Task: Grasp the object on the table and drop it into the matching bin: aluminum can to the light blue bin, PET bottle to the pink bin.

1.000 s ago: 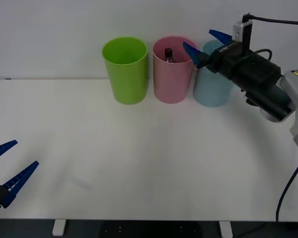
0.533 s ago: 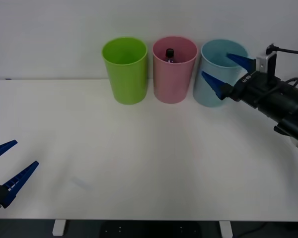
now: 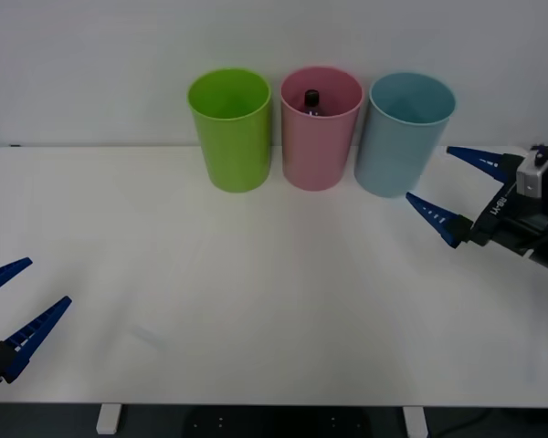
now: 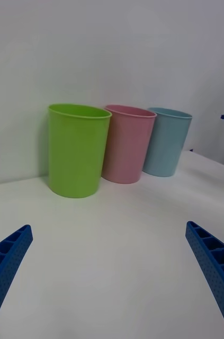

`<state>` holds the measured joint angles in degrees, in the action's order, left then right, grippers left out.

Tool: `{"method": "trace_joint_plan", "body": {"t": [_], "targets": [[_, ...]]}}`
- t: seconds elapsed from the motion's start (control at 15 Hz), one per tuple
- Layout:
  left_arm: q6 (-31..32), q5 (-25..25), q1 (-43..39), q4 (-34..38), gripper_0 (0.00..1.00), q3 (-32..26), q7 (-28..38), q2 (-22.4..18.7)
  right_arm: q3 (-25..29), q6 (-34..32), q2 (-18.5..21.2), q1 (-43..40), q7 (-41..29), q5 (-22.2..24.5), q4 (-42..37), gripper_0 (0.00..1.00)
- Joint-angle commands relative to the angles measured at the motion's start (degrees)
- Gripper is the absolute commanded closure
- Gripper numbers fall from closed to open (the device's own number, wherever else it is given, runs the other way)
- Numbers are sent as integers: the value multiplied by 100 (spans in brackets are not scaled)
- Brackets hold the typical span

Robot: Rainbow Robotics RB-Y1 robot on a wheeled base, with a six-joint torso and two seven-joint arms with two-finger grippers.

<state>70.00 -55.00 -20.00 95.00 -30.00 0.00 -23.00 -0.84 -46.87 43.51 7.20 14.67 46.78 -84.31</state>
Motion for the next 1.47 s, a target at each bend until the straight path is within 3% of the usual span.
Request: {"method": "trace_joint_plan", "body": {"t": [0.07, 0.2, 0.6, 0.8, 1.47], "targets": [[0, 0, 0, 0, 0, 0, 0, 0, 339, -586, -27, -422, 1, 6, -7, 0], [0, 0, 0, 0, 0, 0, 0, 0, 576, -850, -71, -738, -26, 15, -95, 0], [0, 0, 0, 0, 0, 0, 0, 0, 831, -806, -247, -1635, -70, 15, -666, 0], [0, 0, 0, 0, 0, 0, 0, 0, 1015, -832, -378, -1960, -79, 261, -877, 0], [0, 0, 0, 0, 0, 0, 0, 0, 1077, -1131, -378, -2276, -87, 261, -938, 0]]}}
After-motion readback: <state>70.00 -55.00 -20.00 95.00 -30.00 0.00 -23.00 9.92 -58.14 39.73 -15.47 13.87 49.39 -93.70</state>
